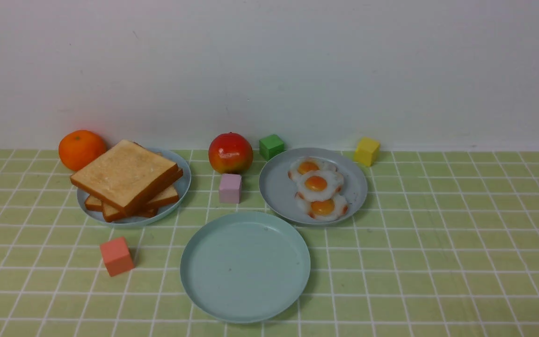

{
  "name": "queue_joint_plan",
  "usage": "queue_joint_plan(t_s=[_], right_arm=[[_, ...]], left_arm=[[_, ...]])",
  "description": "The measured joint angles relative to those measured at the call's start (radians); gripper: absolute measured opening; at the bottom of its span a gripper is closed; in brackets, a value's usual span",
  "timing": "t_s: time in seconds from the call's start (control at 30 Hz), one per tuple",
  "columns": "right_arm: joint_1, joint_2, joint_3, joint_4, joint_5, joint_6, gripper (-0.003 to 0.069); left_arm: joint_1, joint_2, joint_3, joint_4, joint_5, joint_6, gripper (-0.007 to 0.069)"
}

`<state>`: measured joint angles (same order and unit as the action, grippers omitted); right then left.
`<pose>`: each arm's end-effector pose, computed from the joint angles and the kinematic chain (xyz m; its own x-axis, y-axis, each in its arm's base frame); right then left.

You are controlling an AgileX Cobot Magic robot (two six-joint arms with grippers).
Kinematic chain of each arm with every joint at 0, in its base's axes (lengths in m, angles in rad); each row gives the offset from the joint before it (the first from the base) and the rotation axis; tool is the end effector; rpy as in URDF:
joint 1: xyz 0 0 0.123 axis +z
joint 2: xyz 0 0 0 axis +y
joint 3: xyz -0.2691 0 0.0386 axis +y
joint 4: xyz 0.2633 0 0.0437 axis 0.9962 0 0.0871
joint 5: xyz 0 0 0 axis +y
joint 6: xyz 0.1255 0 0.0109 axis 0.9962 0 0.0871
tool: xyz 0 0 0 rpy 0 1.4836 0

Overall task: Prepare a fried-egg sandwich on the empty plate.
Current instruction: Use the left arm to grab a slice of bread

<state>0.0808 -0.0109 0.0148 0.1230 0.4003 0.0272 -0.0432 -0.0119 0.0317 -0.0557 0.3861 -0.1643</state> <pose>0.1127 0.0152 0.1624 -0.3227 0.1143 -0.9396 -0.0815 0.9856 0.1479 0.1140 -0.0076 0.1574 -0.3188 -0.2006 -0.9264 -0.0053 0.9777 -0.2099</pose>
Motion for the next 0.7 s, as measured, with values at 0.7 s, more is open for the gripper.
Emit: queue_joint_plan(t_s=[0.7], right_arm=[[0.000,0.000,0.000,0.000,0.000,0.000,0.0241]], left_arm=[[0.000,0.000,-0.011,-0.475,-0.356,-0.315,0.0225]])
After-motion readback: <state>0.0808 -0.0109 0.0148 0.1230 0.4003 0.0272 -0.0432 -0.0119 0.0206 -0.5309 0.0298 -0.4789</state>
